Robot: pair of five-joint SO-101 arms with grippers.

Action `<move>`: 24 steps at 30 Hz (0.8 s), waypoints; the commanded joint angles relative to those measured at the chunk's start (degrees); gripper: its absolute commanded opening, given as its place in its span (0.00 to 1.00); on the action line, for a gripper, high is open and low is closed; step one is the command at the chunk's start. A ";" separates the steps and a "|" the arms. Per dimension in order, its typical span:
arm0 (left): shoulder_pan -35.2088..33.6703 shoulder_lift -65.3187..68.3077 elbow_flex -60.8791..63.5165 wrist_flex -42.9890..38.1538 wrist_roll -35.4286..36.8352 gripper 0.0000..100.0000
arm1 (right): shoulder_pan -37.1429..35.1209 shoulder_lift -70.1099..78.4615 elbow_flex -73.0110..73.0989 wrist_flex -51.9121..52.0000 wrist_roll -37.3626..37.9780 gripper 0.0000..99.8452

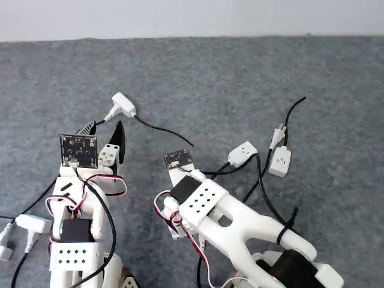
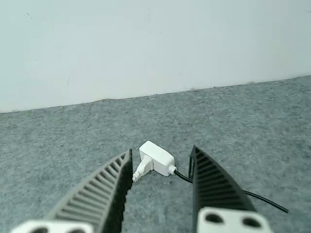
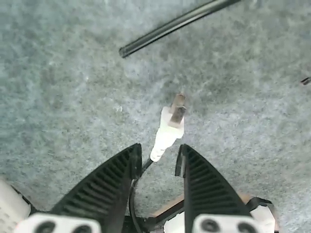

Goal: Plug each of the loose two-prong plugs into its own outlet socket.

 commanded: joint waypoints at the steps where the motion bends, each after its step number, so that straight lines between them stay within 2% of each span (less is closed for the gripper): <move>1: -0.18 -0.09 -2.59 -1.67 1.14 0.19 | 0.31 -0.22 -0.09 -0.75 -0.62 0.12; 9: -0.18 -0.09 -2.59 -1.67 1.14 0.19 | 5.93 -0.13 0.26 -0.84 -0.62 0.12; 17: -0.18 -0.09 -1.10 -3.52 1.14 0.19 | 5.93 -0.13 7.12 -6.99 1.32 0.12; 24: -0.09 -0.09 -1.10 -3.60 1.14 0.19 | 4.44 -0.13 7.74 -7.96 1.58 0.12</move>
